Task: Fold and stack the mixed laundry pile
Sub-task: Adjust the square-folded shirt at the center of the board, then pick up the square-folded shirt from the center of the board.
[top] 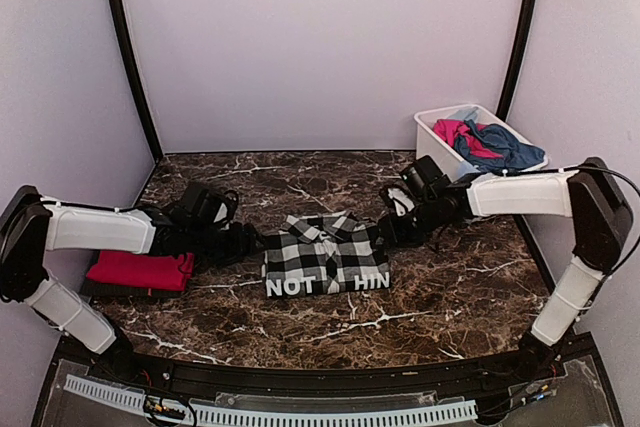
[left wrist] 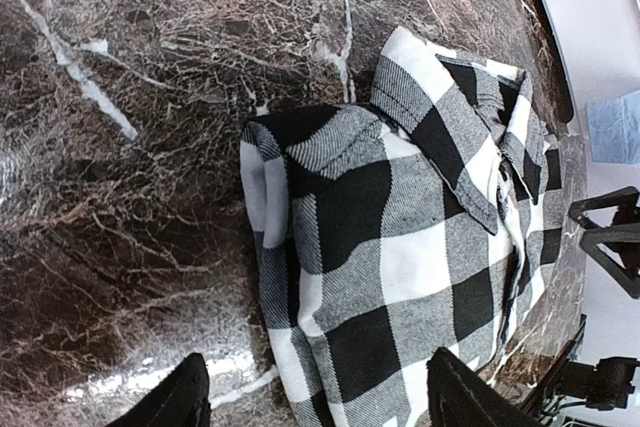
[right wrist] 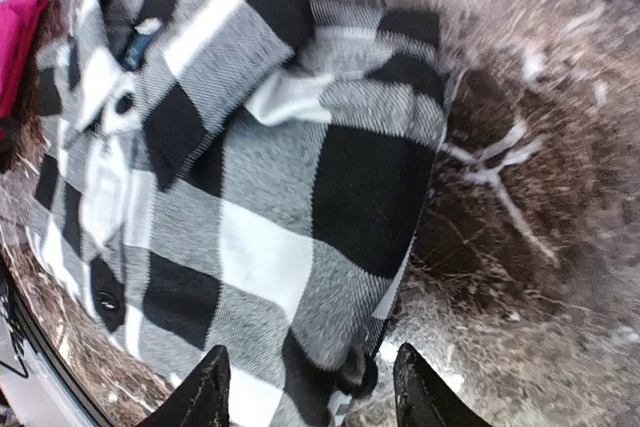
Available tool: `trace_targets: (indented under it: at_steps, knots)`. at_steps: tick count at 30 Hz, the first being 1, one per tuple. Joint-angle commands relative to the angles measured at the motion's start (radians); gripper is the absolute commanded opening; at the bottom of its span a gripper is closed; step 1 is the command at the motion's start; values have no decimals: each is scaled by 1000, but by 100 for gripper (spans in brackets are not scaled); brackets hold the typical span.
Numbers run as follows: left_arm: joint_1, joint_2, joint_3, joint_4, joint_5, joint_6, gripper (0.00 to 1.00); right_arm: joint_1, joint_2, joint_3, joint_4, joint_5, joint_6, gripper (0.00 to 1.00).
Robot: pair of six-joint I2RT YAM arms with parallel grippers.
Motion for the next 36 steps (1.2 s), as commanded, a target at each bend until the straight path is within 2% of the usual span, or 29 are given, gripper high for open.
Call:
trace_targets:
  at_steps: [1,5,7,13,16,27,36]
  knots:
    - [23,-39,-9,-59,25,-25,74,67,-148,46,-15,141,-125,62]
    - [53,-65,-22,-53,74,-44,76,203,-162,59,41,164,-227,63]
    - [65,-77,-24,-60,86,-46,76,272,-127,80,67,171,-262,57]
    - [97,-94,-28,-87,105,-44,77,460,102,223,126,238,-367,41]
    - [102,-99,-34,-88,114,-49,77,519,209,305,138,261,-396,37]
    - [105,-109,-65,-64,117,-59,77,574,412,469,143,267,-461,36]
    - [106,-103,-71,-64,103,-70,77,575,519,468,140,267,-440,36]
